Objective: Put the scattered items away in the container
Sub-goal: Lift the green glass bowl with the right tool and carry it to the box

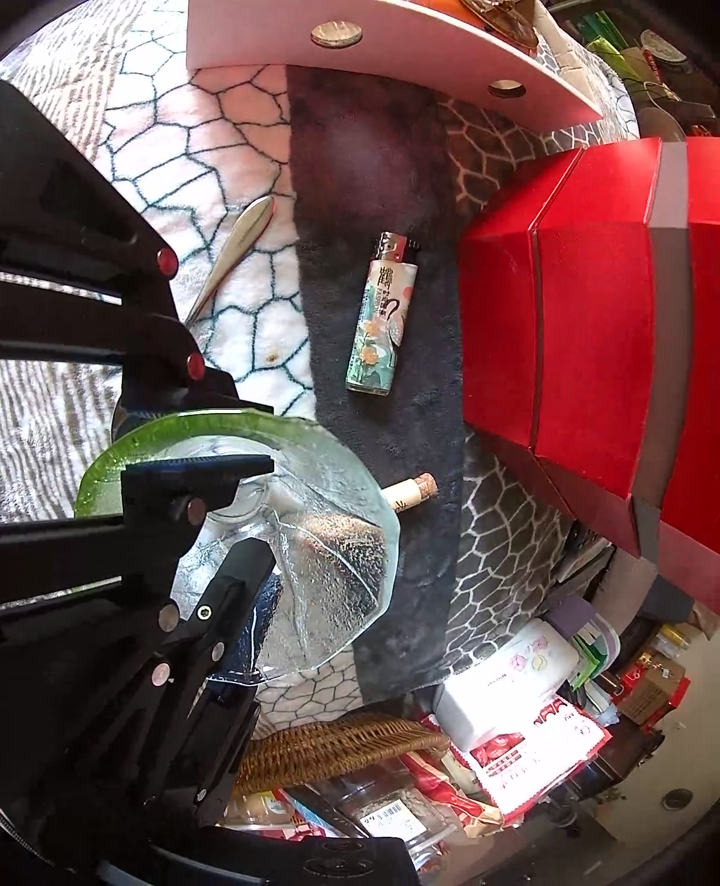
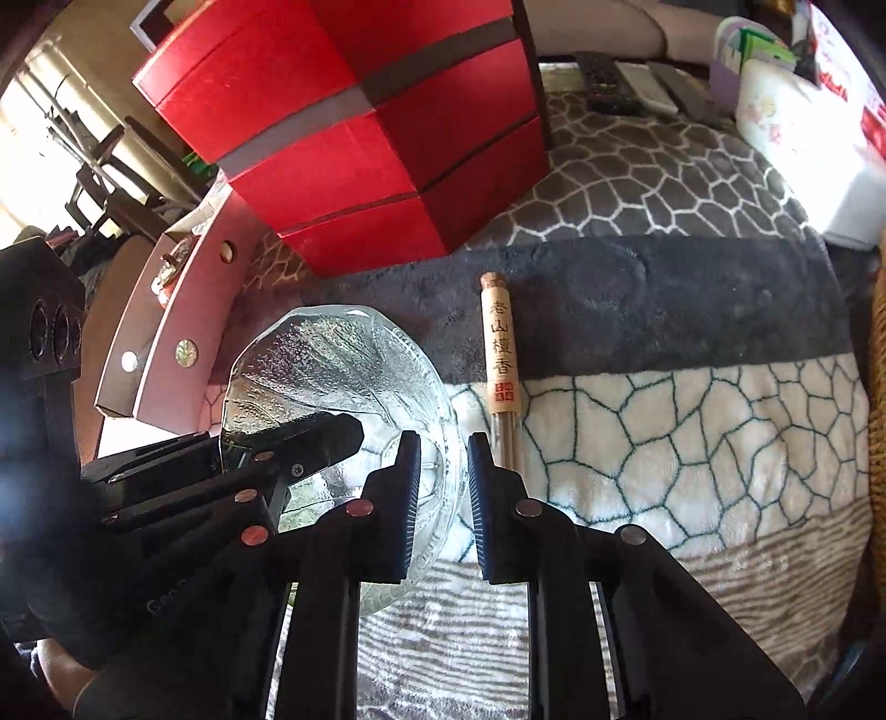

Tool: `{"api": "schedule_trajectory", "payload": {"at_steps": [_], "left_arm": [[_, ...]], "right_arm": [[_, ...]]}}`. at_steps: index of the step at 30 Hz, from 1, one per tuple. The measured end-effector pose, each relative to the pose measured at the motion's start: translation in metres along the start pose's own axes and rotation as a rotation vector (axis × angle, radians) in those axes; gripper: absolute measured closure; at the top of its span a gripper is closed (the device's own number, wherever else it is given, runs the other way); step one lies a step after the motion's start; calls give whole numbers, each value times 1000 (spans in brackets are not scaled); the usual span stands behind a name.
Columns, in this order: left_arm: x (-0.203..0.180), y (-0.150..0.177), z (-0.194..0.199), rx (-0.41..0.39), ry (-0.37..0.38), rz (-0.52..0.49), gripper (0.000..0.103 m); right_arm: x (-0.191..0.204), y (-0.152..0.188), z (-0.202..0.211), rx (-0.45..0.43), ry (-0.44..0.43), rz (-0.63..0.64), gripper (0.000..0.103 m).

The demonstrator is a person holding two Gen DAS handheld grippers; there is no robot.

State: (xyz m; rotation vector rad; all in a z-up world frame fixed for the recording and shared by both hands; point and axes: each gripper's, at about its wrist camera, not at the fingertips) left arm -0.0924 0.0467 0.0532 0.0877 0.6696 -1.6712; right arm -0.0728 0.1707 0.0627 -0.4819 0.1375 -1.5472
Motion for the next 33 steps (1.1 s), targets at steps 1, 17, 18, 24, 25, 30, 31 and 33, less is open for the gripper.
{"api": "schedule_trajectory", "payload": {"at_steps": [1,17,18,24,25,30,31,33], "left_arm": [[1,0,8,-7,4,0,92],[131,-11,179,-175,-140,154,92],[143,-12,185,-177,-154,166,92],[210,-12,187,-150,-196,240,92],[219,-12,184,-138,-197,251,92],[249,-14,164,-88,-202,276,92],[253,-14,161,-79,-198,278,92],[260,-14,154,-58,-185,282,92]], "right_arm": [[4,-5,7,-3,-7,12,87],[222,-68,21,-7,-190,262,90],[234,-69,13,4,-204,267,90],[286,-73,-37,79,-223,293,90],[291,-75,-47,96,-222,290,90],[300,-80,-87,171,-216,267,89],[301,-80,-92,180,-208,269,89],[301,-80,-100,201,-196,268,89]]}}
Point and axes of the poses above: each gripper's, at about its wrist camera, not at the fingertips, and z roughly against the way its jaws point, x to its left, y to its underside, and after that the axes turned 6 degrees about y, right-handed
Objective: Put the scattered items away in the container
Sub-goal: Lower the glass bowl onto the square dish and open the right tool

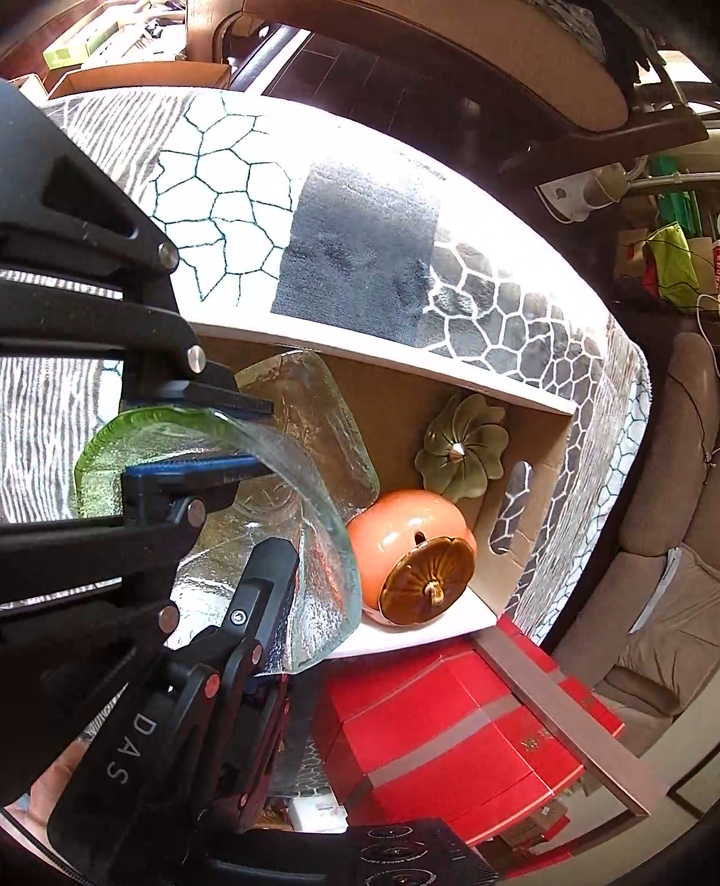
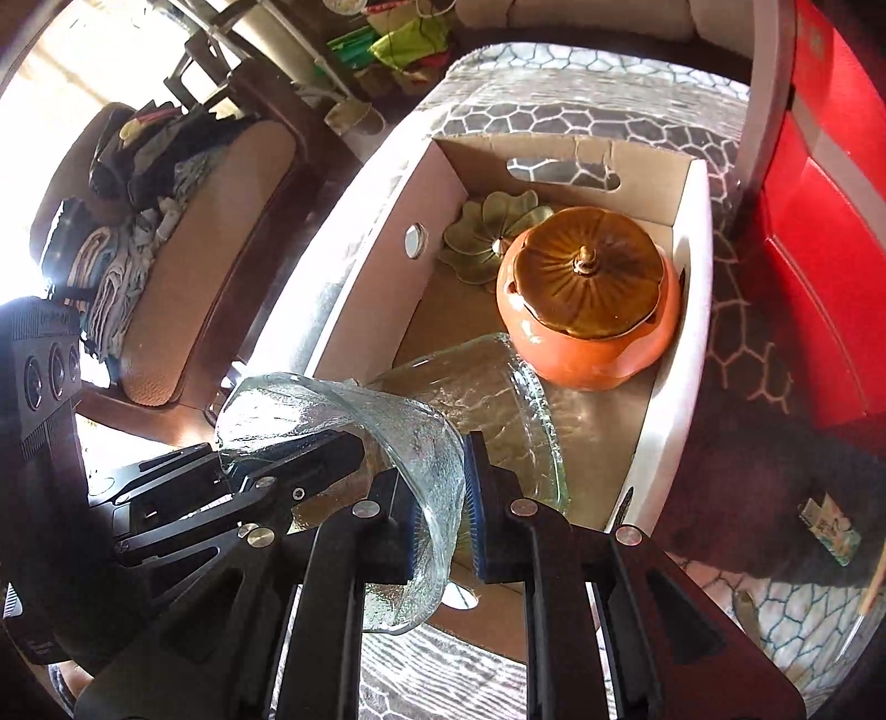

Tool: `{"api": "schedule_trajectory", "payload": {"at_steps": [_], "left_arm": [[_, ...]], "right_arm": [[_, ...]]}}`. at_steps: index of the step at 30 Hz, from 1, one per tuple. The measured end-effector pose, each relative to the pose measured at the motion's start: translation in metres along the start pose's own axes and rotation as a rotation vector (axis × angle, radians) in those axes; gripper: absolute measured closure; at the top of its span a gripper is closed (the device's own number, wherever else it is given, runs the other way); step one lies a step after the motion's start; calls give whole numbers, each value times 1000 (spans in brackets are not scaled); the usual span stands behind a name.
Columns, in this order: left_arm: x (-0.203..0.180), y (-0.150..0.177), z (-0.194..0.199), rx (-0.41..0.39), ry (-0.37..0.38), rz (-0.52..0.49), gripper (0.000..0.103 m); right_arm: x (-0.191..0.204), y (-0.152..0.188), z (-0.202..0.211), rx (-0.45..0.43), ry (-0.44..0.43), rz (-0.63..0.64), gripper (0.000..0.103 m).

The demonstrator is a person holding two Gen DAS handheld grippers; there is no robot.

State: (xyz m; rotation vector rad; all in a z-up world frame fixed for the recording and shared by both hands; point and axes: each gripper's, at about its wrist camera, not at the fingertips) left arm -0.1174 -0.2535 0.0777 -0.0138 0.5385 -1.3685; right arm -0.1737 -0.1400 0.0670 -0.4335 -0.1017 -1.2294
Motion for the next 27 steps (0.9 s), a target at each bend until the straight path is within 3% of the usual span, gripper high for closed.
{"api": "schedule_trajectory", "payload": {"at_steps": [4,11,22,27], "left_arm": [[2,0,-14,39,2,-5,92],[1,-2,-25,48,3,1,91],[6,-15,-29,45,-19,25,83],[10,-16,-11,20,32,48,59]], "right_arm": [[-11,0,-15,54,-26,-36,89],[-19,-4,-23,73,-16,-42,89],[-4,-17,-18,23,48,5,87],[-9,-16,12,-46,42,-5,77]]}}
Point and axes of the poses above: each gripper's, at about its wrist camera, not at the fingertips, and z roughly against the way its jaws point, x to its left, y to its underside, and after that the axes turned 6 degrees about y, right-handed
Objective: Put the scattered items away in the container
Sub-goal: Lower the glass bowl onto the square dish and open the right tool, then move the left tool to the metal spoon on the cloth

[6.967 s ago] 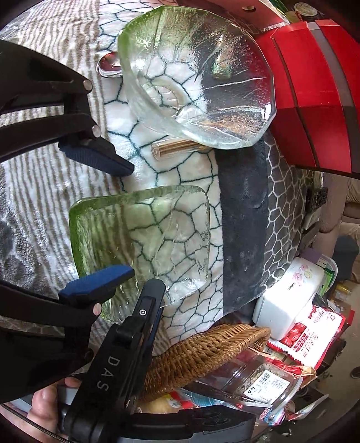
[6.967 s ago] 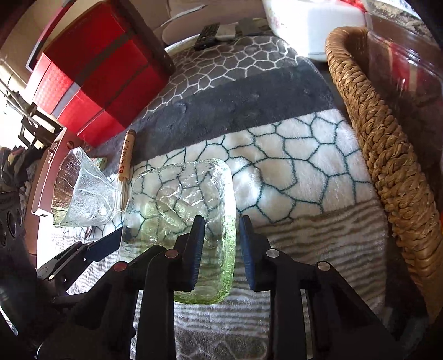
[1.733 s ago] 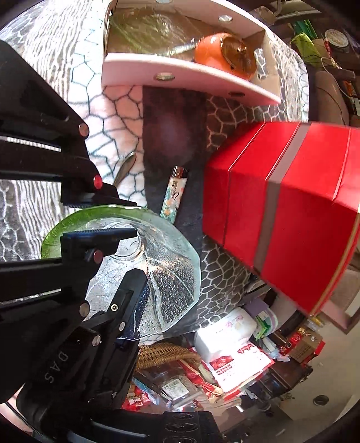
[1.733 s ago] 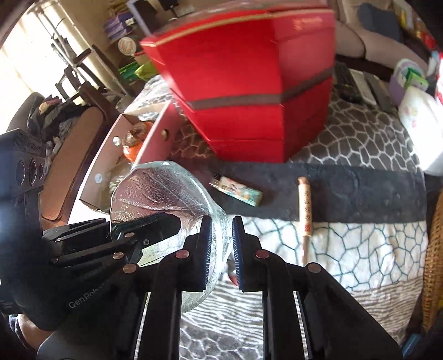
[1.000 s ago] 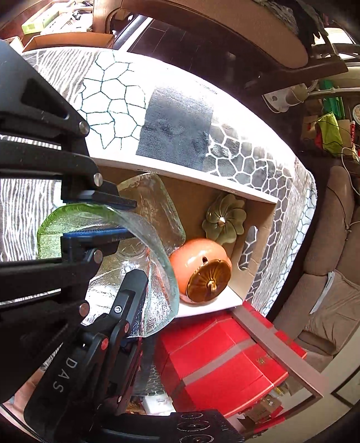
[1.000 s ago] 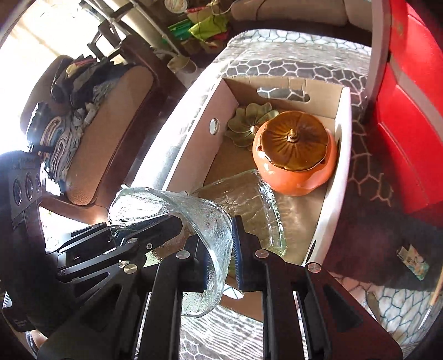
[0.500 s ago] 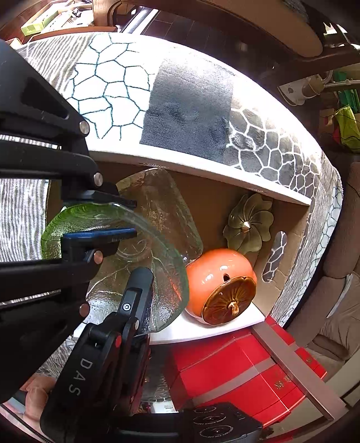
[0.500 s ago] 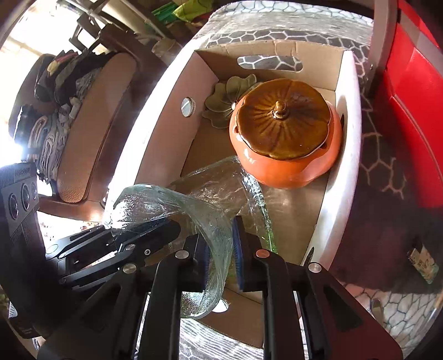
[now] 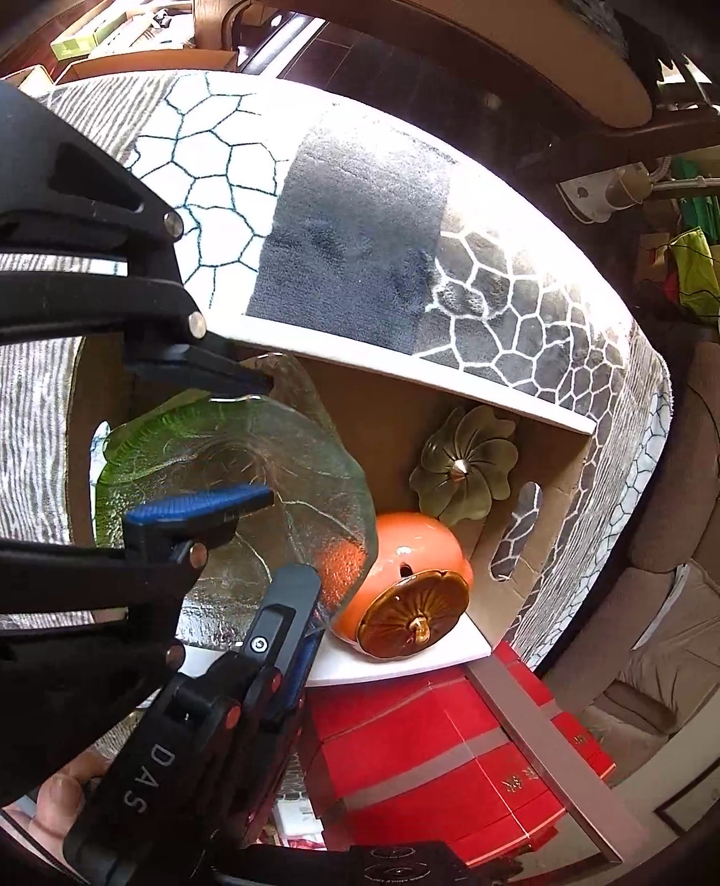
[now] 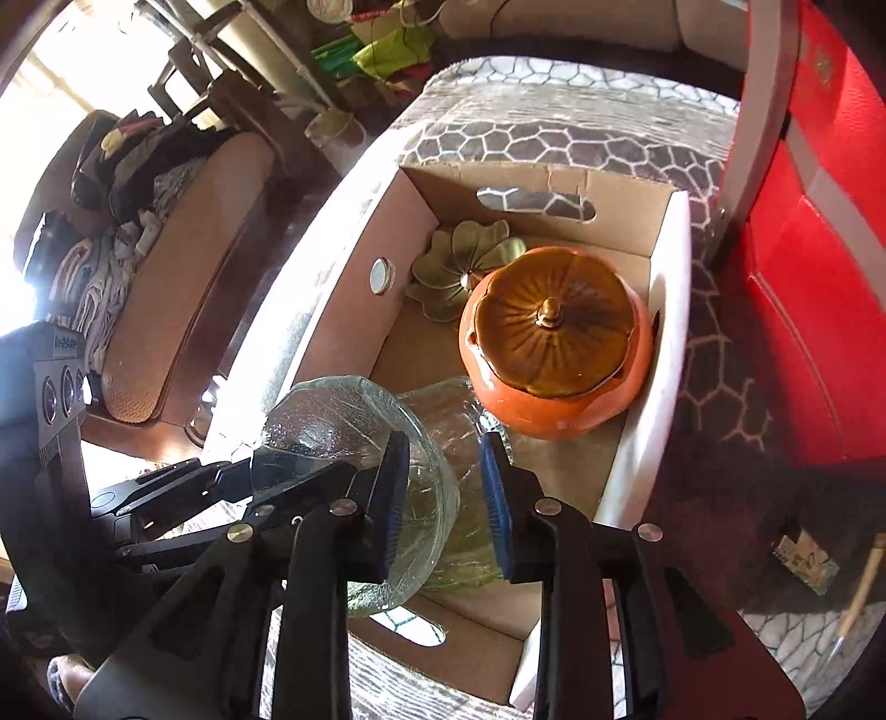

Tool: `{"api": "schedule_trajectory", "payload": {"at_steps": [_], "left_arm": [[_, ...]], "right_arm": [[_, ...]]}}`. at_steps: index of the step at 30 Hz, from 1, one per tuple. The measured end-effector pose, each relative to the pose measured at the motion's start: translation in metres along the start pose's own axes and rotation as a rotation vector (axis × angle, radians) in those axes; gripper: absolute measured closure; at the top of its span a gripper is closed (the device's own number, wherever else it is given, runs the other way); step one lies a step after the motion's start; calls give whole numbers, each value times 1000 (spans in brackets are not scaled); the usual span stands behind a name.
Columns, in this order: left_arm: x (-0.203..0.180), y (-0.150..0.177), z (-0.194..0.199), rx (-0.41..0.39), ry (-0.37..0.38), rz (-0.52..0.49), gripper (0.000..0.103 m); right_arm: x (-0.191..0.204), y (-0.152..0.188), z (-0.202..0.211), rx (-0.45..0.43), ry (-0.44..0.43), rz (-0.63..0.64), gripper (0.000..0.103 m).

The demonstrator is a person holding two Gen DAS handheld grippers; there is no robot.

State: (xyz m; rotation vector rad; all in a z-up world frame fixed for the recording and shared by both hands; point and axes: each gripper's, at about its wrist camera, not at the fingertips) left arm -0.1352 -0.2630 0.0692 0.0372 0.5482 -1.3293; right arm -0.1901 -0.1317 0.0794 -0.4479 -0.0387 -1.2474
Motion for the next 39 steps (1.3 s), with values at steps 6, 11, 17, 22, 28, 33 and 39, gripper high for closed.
{"api": "schedule_trajectory", "payload": {"at_steps": [6,11,17,22,28,33,39], "left_arm": [[-2,20,50,-113,116,6,46],[-2,42,83,-179,128,12,45],[-34,95,91,-218,166,-81,35],[-84,138,47,-99,214,-149,34],[-139,160,-17,31,283,-154,34],[-172,156,-57,48,257,-132,34],[-181,146,-77,51,230,-103,34]], "right_arm": [[-16,22,56,-101,13,19,76],[-40,58,104,-179,28,15,74],[-88,122,144,-236,128,-6,68],[-138,175,150,-224,164,-65,70],[-191,215,136,-211,150,-156,80],[-223,232,110,-202,79,-252,83],[-223,229,85,-182,82,-207,84]]}}
Point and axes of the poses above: each gripper's, at about its wrist camera, not at the fingertips, and z roughly against the way its jaws point, x to its left, y to its underside, and after that the axes turned 6 degrees about y, right-handed
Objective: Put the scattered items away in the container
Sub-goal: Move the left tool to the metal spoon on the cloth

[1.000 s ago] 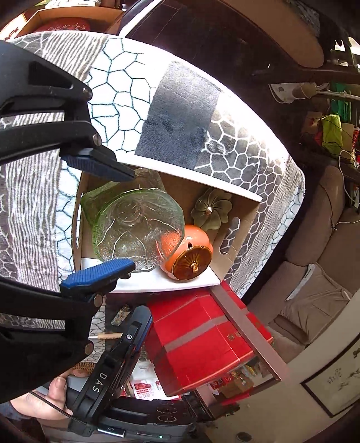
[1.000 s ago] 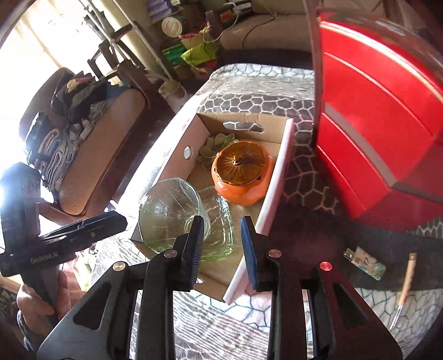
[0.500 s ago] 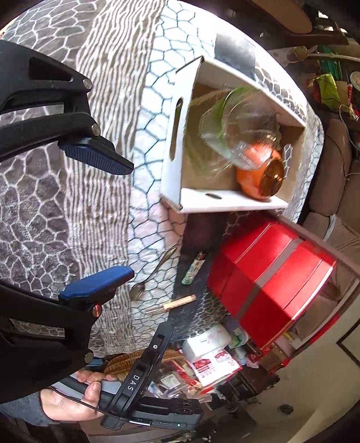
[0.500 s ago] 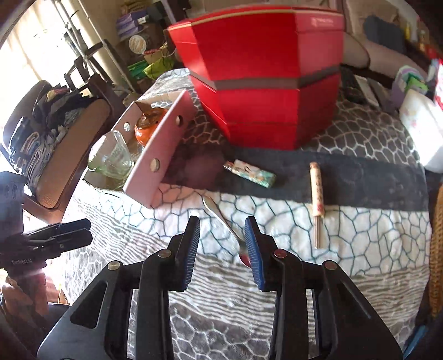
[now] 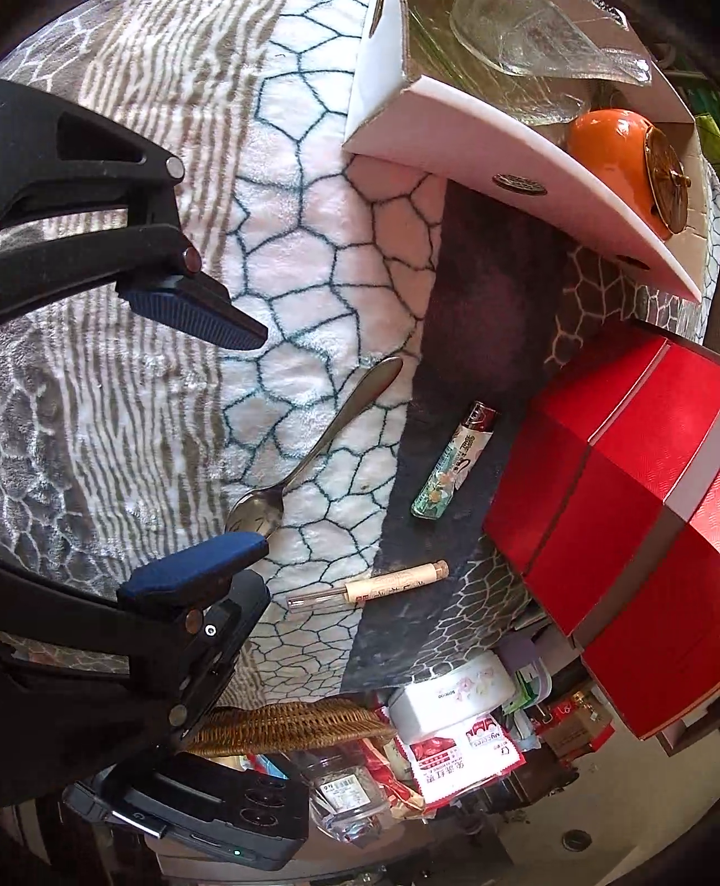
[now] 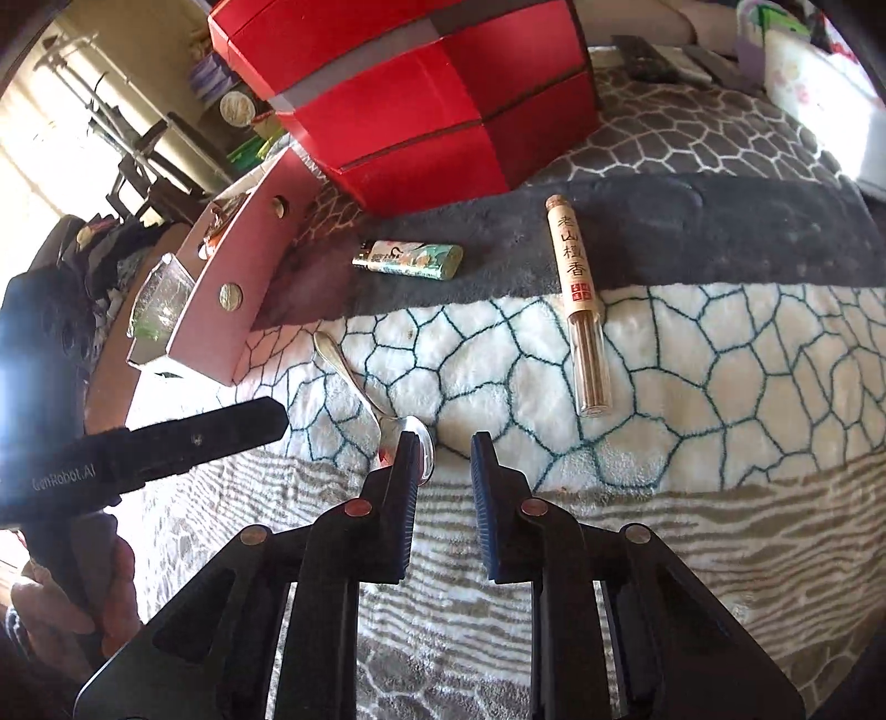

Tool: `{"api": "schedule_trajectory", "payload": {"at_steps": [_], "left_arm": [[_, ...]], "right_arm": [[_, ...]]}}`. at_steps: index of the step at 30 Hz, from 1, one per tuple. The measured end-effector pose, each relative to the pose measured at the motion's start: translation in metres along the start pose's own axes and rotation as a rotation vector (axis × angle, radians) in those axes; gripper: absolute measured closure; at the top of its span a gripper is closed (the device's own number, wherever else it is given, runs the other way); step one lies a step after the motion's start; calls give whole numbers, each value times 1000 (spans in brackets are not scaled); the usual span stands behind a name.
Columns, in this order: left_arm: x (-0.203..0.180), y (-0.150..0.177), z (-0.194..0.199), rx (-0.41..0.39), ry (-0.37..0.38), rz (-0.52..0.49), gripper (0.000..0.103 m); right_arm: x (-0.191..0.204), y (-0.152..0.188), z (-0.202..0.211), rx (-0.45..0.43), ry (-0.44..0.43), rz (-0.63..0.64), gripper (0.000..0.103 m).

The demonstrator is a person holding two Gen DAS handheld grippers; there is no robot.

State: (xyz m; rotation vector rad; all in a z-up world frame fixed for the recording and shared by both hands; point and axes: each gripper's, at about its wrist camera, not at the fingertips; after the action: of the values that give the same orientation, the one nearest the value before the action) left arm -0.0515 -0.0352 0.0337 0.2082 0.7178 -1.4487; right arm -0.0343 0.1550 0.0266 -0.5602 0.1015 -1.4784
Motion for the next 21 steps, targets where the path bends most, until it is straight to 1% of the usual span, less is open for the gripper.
{"api": "schedule_trajectory", "payload": {"at_steps": [4,7,9,11,14,16,18,19,21], "left_arm": [[5,-5,-1,0,-11,18,34],[12,-8,-1,2,2,53,34],[17,-11,-2,1,25,80,34],[19,-14,-4,-5,29,94,34],[15,-21,-7,-21,42,80,34],[12,-27,-11,-30,24,73,34],[14,-31,-18,-23,-3,90,34],[15,-33,-21,-19,5,106,34],[17,-38,-21,-41,34,122,34]], "right_arm": [[17,3,-13,18,113,121,86],[26,9,-15,8,158,191,86],[25,11,-14,3,149,185,86],[21,11,-14,2,129,169,86],[19,12,-13,-1,117,165,86],[17,12,-14,-6,111,165,86],[15,11,-14,-8,102,161,86],[14,11,-14,-9,98,159,86],[14,11,-14,-8,96,160,86]]}}
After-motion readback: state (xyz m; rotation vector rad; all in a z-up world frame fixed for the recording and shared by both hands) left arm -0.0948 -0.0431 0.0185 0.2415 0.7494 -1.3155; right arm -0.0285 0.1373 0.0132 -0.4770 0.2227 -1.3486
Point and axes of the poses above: each gripper's, at about its wrist camera, not at the fingertips, and z roughly against the way its jaws point, x to its left, y to its underside, and after that the axes turned 6 degrees about y, right-handed
